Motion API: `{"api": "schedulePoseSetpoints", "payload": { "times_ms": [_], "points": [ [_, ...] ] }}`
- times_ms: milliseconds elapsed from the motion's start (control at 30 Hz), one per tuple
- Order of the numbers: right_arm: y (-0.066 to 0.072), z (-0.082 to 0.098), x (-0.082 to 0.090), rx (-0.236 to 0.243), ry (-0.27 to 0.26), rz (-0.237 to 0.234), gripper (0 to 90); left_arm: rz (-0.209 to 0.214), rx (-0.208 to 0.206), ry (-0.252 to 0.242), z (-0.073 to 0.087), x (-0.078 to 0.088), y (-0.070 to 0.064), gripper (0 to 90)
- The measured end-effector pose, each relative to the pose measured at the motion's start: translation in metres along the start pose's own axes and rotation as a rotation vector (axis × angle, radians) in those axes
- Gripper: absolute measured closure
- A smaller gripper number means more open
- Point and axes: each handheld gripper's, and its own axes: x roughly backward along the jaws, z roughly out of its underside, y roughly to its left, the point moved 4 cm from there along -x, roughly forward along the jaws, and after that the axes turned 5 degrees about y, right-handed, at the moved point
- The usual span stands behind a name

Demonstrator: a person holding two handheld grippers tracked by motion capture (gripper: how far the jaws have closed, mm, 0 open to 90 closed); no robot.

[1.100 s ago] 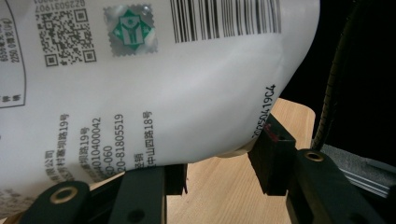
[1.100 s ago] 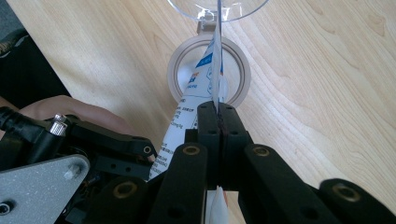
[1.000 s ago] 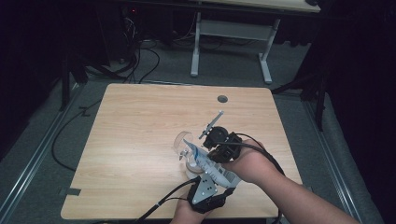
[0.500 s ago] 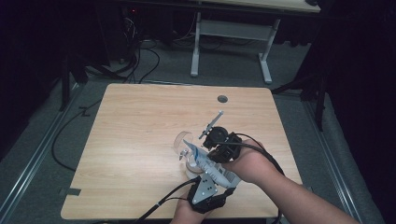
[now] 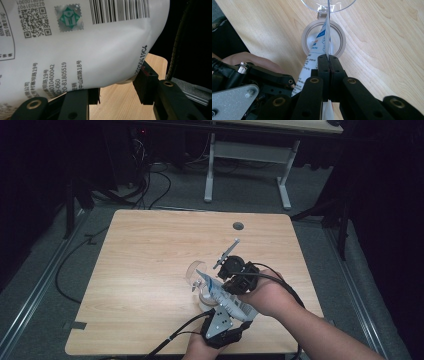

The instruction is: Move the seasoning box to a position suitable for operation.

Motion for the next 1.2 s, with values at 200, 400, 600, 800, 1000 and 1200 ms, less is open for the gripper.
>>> {"api": "schedulePoseSetpoints", "payload": {
  "times_ms": [200, 400, 600, 800, 1000, 1200],
  "points": [
    [0.0002, -0.0002, 0.0001, -0.003, -0.001, 0.0, 89.9, -0.001, 0.0, -0.001, -0.0002, 0.0002, 0.0003, 61.1],
    [0.0004, -0.0012, 0.0008, 0.001, -0.001, 0.002, 89.8, 0.001, 0.001, -0.004, -0.0008, 0.0008, 0.0004, 61.1],
    [0.0007, -0.0016, 0.0006, 0.001, 0.0, 0.0, 89.8, 0.002, 0.002, -0.005, -0.0012, 0.0011, 0.0004, 61.0],
    [0.0006, -0.0021, 0.0003, 0.004, -0.001, 0.0, 89.8, 0.003, 0.003, -0.006, -0.0015, 0.0013, 0.0005, 61.0],
    [0.001, -0.0019, 0.0002, 0.005, 0.005, 0.001, 89.9, 0.004, 0.002, -0.008, -0.0013, 0.001, -0.0002, 61.0],
    [0.0013, -0.0017, 0.0008, 0.005, 0.002, 0.002, 89.8, 0.004, 0.001, -0.009, -0.0015, 0.0012, -0.0004, 61.0]
  ]
}}
